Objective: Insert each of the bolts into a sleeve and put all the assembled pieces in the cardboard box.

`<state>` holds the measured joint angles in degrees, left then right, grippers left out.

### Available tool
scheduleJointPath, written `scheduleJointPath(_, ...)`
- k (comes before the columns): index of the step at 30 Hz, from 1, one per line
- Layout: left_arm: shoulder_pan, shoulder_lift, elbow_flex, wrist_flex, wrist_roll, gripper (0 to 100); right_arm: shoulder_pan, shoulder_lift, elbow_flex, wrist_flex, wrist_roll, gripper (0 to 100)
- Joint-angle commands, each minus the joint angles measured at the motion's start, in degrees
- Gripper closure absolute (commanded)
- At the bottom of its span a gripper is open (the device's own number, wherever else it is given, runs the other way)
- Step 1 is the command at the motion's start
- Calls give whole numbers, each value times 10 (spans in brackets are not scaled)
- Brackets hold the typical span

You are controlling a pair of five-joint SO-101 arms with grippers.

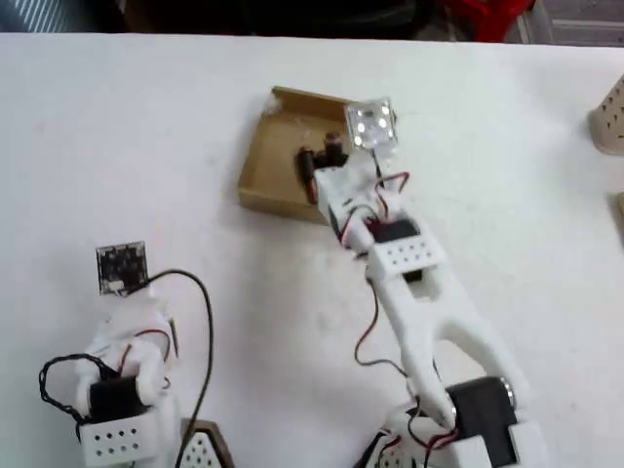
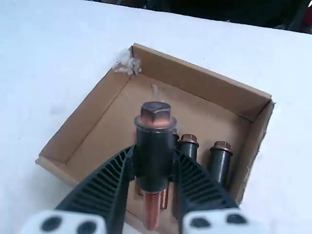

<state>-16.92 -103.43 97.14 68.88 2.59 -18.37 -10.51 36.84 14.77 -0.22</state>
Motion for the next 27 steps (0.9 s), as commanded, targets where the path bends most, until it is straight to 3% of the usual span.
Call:
scheduleJointPath(1,-6,-9,-2,5,-8,951,7,47,-129,36,-2,981)
scheduleJointPath(8,-8,-9,-3,27,-167,951,45,221,-348,140,-2,981)
scheduleJointPath(20,-8,-9,-13,53,-173,951,87,525,-671,337,0,981)
scheduleJointPath(25,-7,-9,-13,53,-173,951,79,610,-784,429,97,980)
scheduleJointPath(27,-7,-9,-12,52,-173,951,78,632,-823,467,98,967)
